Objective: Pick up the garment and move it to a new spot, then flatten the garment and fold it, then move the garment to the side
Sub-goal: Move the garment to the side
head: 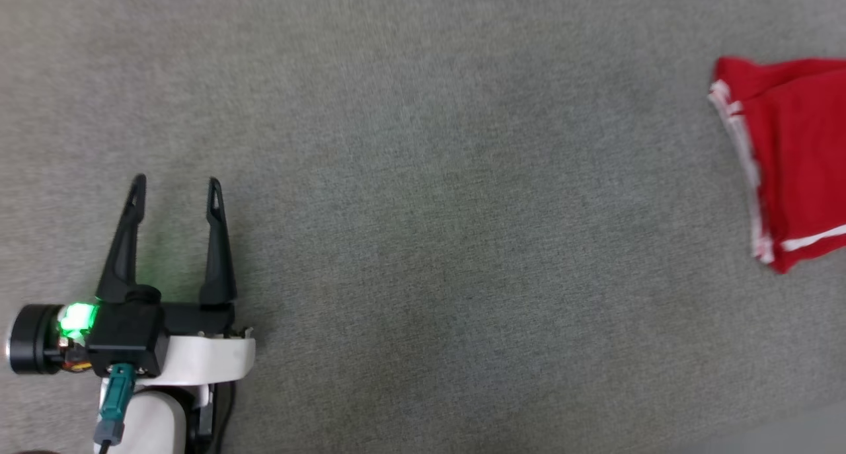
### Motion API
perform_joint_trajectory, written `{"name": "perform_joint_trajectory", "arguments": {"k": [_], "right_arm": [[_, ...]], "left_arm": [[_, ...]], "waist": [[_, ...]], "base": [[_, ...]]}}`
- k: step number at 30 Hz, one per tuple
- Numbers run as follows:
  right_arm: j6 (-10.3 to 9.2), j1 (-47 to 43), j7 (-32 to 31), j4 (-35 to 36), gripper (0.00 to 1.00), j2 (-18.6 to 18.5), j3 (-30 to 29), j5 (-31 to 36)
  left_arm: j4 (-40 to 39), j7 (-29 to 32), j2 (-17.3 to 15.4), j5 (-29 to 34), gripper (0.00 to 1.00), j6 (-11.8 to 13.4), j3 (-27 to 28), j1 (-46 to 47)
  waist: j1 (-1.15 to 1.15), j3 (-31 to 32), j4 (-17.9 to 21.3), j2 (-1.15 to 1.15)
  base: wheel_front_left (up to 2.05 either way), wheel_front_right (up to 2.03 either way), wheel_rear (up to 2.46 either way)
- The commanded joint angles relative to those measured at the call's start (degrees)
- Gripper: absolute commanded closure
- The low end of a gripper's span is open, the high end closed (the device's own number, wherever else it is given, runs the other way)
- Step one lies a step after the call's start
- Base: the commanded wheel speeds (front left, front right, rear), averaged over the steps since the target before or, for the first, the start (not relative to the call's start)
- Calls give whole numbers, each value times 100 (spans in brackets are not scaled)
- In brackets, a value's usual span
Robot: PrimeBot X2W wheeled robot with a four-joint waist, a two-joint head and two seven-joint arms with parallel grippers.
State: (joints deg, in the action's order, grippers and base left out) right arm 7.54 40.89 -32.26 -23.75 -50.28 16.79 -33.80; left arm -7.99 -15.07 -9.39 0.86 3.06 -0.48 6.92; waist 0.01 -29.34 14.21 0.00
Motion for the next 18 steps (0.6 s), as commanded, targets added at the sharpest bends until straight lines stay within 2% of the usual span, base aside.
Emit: {"name": "perform_joint_trajectory", "arguments": {"k": [1, 7, 9, 10, 11, 18], "right_arm": [[-10, 161, 76, -212, 100, 138, -263, -35], [-10, 213, 366, -767, 100, 413, -749, 495], [-10, 212, 489, -926, 72, 584, -889, 657], [-10, 185, 527, -983, 29, 644, -936, 730], [-11, 164, 591, -1051, 0, 685, -1004, 816], [-10, 154, 1489, -1023, 0, 742, -1468, 1862]], "left_arm": [[-49, -12, -62, 40, 0, 3, -6, 117], [-101, -12, -124, -2, 0, 44, -40, 204], [-85, -12, -117, -26, 0, 62, -39, 192], [-73, -12, -104, -45, 0, 82, -41, 177], [-54, -12, -88, -57, 0, 90, -54, 163], [53, -12, 90, -136, 0, 142, -180, -1]], "waist": [[-1, -291, 60, 0], [-1, -439, 54, 0], [-1, -393, 45, 0], [-1, -354, 34, 0], [-1, -293, 13, 0], [-1, 311, -225, 0]], "base": [[0, 0, 0], [0, 0, 0], [0, 0, 0], [0, 0, 0], [0, 0, 0], [0, 0, 0]]}}
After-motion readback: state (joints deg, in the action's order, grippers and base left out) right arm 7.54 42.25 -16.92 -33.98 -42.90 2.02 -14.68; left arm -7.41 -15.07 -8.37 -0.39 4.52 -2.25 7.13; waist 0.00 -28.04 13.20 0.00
